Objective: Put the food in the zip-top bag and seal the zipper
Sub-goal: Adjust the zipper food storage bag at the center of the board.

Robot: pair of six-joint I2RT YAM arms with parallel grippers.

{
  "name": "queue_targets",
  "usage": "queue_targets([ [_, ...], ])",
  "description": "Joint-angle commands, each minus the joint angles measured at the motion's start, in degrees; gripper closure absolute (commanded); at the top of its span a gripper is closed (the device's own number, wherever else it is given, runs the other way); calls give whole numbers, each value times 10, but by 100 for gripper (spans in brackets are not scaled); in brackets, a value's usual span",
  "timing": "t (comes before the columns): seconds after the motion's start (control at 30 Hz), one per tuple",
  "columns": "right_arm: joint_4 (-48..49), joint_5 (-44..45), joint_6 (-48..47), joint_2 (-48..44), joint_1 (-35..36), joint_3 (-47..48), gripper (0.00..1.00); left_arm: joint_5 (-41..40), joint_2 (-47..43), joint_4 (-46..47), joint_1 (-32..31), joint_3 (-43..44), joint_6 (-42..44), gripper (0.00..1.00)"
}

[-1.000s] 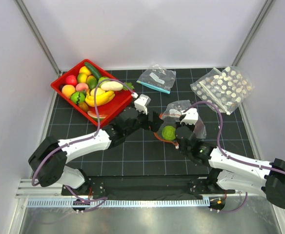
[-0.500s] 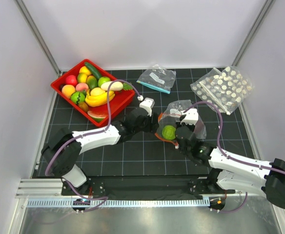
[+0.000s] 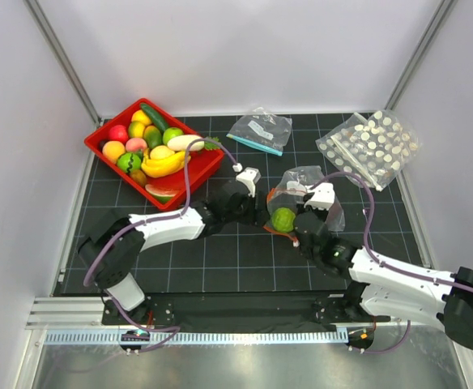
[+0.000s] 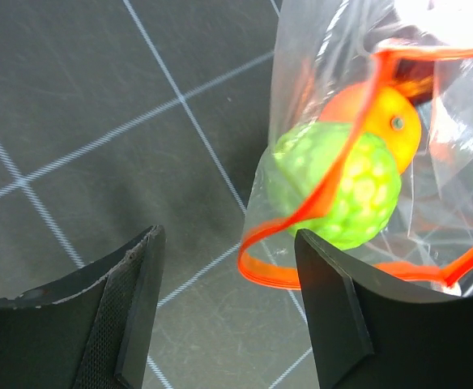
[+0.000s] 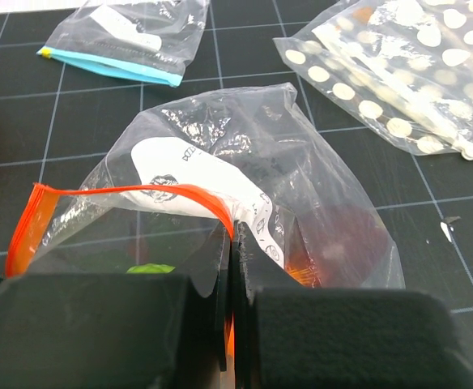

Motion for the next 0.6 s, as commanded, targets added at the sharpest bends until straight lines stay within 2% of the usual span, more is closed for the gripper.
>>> queue_targets([
  [0.0, 45, 50, 20, -35, 0, -13, 99, 49, 15, 24, -2, 27, -15, 32],
  [0.07, 57, 48, 15, -44, 0, -20, 99, 63, 23, 26, -1, 31, -15, 34],
  [0.13, 60, 44, 13, -46, 0, -26, 99, 82, 29, 26, -2, 35, -13, 40],
  [0.17, 59, 44, 13, -44, 1, -25, 99, 84, 32, 26, -2, 37, -11, 54],
  [0.2, 58, 43, 13, -41, 0, -21, 99, 83, 34, 26, -3, 37, -9, 64],
  [0.23, 55, 42, 13, -35, 0, -19, 99, 82, 34, 26, -4, 37, -7, 86],
  [0.27, 54, 41, 12, -32, 0, -18, 99, 81, 33, 23, -4, 39, -5, 99],
  [0.47, 40, 18, -1, -11, 0, 1, 99, 58, -29, 22, -4, 22, 25, 100],
  [0.53, 28, 22, -2, -3, 0, 7, 99, 28, -57, 10, -4, 13, 34, 100],
  [0.57, 25, 21, -1, 0, 0, 11, 99, -17, -69, 3, -4, 11, 45, 100],
])
